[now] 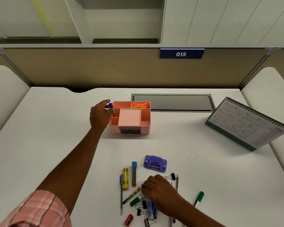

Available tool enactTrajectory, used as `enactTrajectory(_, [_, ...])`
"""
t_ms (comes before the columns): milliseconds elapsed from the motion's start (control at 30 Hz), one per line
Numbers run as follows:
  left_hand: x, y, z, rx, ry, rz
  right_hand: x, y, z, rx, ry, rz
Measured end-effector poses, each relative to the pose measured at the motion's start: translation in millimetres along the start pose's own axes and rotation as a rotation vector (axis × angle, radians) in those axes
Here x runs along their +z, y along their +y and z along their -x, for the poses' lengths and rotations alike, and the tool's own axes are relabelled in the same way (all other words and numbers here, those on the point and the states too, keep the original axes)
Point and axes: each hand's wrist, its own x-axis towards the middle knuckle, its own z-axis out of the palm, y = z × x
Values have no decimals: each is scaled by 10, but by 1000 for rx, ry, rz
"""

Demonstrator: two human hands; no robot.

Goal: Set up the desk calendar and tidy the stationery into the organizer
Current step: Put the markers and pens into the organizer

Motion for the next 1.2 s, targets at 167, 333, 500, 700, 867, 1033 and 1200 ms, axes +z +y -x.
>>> enactTrajectory(167, [-5, 5, 18, -28, -3, 31, -5, 33, 56, 98, 36, -75])
enactTrajectory(333, [-179, 114, 389, -8, 153, 138, -107, 58, 115, 312, 222, -224])
enactTrajectory(500, [-321, 423, 1424, -57, -16, 374, -270, 35, 244, 481, 374, -487])
enactTrajectory(700, [-363, 679, 2447, -262, -561, 642, -398, -71, 345, 677, 560, -858])
enactTrajectory(867, [-326, 729, 2690, -276, -537, 725, -523, -149, 414, 721, 601, -1011])
enactTrajectory(1033, [-348, 790, 2743, -235, -509, 749, -556, -205, 533, 702, 601, -995])
enactTrajectory(1200, [-429, 802, 2570, -321, -364, 821, -416, 44, 885, 880, 585, -734])
